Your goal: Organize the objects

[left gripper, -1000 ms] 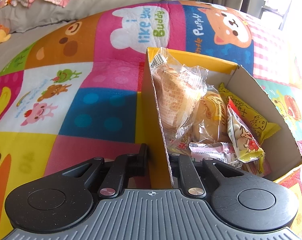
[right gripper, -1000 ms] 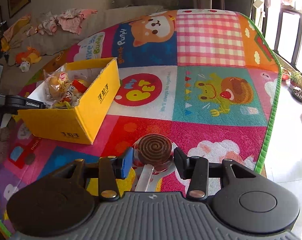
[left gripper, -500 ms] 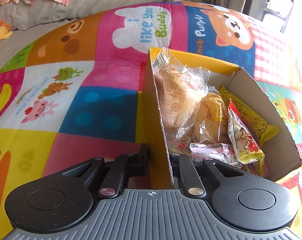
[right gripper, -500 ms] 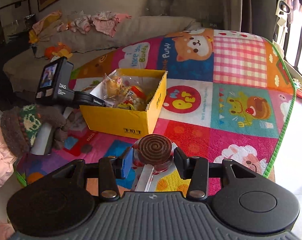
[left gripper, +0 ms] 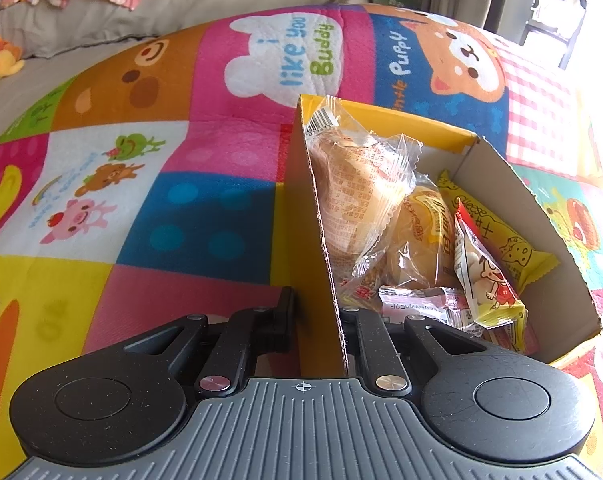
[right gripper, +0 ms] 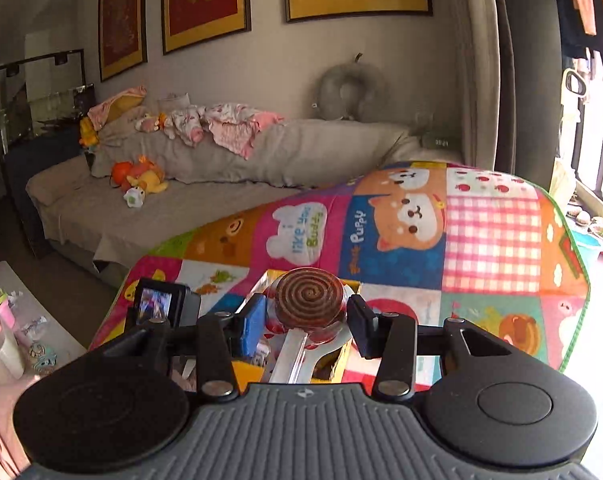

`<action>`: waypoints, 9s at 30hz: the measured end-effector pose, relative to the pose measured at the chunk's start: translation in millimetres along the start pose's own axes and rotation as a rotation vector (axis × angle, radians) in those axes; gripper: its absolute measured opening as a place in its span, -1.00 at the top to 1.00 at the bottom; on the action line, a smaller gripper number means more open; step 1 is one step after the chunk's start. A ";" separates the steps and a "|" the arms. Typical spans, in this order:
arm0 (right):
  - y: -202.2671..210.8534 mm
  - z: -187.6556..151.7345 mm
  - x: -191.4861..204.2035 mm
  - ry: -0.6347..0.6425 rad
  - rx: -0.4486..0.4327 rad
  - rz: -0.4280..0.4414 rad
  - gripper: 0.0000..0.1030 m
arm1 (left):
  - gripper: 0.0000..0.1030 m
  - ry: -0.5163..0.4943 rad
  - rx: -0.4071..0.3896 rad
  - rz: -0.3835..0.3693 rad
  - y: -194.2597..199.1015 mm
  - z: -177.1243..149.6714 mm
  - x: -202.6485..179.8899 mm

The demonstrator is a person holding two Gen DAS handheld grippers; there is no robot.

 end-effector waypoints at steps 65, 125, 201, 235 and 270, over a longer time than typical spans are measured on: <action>-163.9 -125.1 -36.0 0.001 0.133 -0.240 -0.60 | 0.17 -0.136 -0.184 0.094 23.9 53.7 -45.7; -143.6 -203.6 -24.9 -0.074 0.223 -0.285 -1.00 | 0.13 -0.177 -0.171 0.061 50.6 -111.0 -88.2; -139.0 -206.1 -26.1 -0.079 0.207 -0.281 -1.00 | 0.12 -0.182 -0.168 0.066 51.2 -113.4 -91.8; -139.1 -205.8 -26.2 -0.079 0.208 -0.281 -1.00 | 0.12 -0.156 -0.175 0.049 51.5 -111.9 -87.0; -138.8 -205.6 -25.9 -0.080 0.208 -0.280 -1.00 | 0.12 -0.180 -0.167 0.065 50.7 -113.4 -91.3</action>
Point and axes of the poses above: each gripper's, at about its wrist camera, not at the fingertips, and y roughly against the way its jaws point, x to its left, z to its top, the point moved 6 cm from there along -y, roughly the way its jaws point, and after that the axes turned 12 degrees about -z, right-handed, at the moved point
